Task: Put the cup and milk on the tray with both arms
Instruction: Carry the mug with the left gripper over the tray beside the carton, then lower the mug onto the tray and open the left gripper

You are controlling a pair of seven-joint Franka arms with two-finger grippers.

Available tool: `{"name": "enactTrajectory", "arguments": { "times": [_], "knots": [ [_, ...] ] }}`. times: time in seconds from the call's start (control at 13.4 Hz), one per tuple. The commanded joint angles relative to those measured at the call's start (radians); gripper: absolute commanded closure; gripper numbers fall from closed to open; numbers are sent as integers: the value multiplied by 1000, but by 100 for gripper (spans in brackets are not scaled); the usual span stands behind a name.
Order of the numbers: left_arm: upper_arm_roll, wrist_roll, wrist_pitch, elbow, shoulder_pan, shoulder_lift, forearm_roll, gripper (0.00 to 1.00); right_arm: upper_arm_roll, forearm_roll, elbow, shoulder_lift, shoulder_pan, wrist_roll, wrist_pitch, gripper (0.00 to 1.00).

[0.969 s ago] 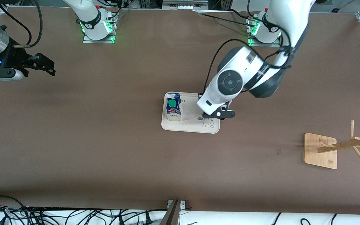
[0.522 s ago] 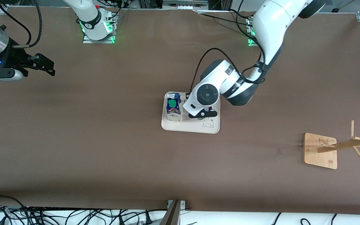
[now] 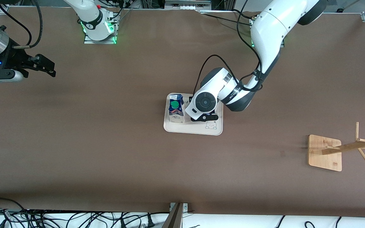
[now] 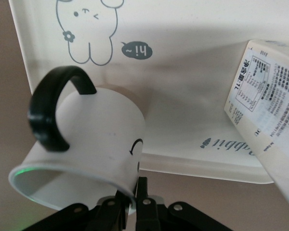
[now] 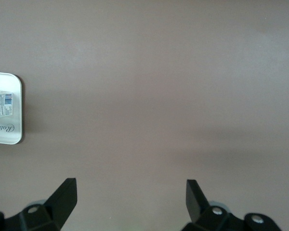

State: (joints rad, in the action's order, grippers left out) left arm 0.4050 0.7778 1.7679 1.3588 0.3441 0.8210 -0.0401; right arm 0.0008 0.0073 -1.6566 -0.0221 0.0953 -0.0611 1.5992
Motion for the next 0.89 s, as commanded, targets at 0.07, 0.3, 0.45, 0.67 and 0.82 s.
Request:
{"name": "enactTrajectory", "arguments": {
  "times": [0.07, 0.3, 0.45, 0.67, 0.82],
  "knots": [
    [0, -18, -16, -32, 6, 12, -43, 0, 5, -4, 14, 2, -6, -6, -16, 0],
    [2, -25, -22, -38, -3, 3, -43, 0, 4, -4, 14, 2, -6, -6, -16, 0],
    [5, -64, -33, -41, -36, -43, -43, 0, 4, -4, 14, 2, -6, -6, -15, 0],
    [5, -205, -117, -43, -109, -173, -41, 0, 5, -4, 14, 2, -6, -8, -16, 0],
    [-3, -317, -181, -41, -154, -253, -46, 0, 5, -4, 14, 2, -6, -6, -16, 0]
  ]
}}
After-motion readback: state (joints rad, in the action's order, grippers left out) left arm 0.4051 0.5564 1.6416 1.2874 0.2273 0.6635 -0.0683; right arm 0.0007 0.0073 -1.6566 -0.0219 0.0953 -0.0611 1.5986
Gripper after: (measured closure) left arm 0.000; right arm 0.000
